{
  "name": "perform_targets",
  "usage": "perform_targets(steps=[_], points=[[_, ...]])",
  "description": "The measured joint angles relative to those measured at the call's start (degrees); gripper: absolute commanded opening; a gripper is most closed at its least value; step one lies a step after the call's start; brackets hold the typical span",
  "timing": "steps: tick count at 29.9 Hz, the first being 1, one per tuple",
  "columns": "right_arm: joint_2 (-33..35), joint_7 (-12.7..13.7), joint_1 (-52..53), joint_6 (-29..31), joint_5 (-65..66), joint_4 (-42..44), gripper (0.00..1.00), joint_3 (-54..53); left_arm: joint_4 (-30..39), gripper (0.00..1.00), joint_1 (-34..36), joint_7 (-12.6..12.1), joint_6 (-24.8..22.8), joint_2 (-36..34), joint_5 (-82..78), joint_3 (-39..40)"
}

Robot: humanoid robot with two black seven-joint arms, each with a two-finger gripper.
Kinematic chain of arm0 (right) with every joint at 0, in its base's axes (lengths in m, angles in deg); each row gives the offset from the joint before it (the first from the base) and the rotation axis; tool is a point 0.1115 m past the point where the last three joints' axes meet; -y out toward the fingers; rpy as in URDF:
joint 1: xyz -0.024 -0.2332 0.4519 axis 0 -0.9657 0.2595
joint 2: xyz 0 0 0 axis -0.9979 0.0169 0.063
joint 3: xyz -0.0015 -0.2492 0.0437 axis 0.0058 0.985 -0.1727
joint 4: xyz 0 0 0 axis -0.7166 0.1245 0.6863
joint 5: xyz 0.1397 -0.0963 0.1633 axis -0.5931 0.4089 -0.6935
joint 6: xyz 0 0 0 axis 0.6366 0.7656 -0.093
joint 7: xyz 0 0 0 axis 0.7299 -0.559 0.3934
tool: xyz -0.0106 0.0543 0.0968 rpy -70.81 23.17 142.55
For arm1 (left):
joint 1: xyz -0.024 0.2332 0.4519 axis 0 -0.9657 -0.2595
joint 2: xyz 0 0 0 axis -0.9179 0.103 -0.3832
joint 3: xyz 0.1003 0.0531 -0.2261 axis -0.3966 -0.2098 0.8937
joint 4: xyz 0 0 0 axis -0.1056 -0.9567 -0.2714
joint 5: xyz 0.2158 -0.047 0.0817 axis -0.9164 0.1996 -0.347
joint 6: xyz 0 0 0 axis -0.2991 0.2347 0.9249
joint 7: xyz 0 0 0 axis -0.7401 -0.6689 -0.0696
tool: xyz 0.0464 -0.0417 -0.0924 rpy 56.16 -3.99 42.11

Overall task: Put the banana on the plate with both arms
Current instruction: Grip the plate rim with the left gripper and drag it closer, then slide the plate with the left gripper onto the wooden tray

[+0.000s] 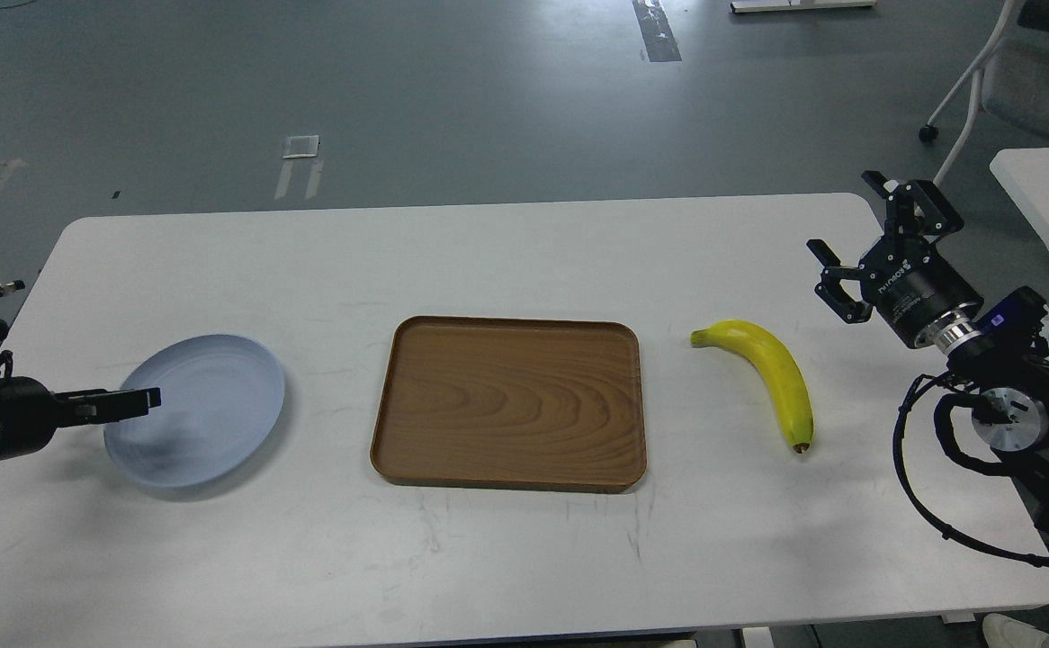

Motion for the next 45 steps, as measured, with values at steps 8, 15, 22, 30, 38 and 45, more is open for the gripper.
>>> perform_targets(steps=[8,15,22,30,38,45], points=[[0.00,0.00,-0.04,0.00,0.00,0.00,1.00,0.06,-1.33,0.63,-1.37,0.00,0.00,0.67,0.00,-0.05],[0.00,0.00,-0.09,0.00,0.09,0.00,1.00,0.08,-1.39,0.12,-1.42,-0.02,0.00,0.68,0.60,-0.04],[0.00,0.00,-0.20,0.00,0.11,0.00,1.00,0.15,-1.37,0.00,-1.19,-0.02,0.00,0.58,0.71,0.01],[-0.08,0.00,-0.26,0.00,0.18,0.00,1.00,0.17,-1.35,0.00,-0.92,0.00,1.71,0.56,0.72,-0.05],[-0.09,0.00,-0.18,0.00,0.26,-0.11,1.00,0.17,0.12,0.00,2.31,-0.03,-2.92,0.07,10.93,0.14],[-0.02,0.00,-0.07,0.00,0.27,-0.36,1.00,0.17,4.93,0.00,10.71,-0.03,-10.90,-0.42,20.44,0.17]])
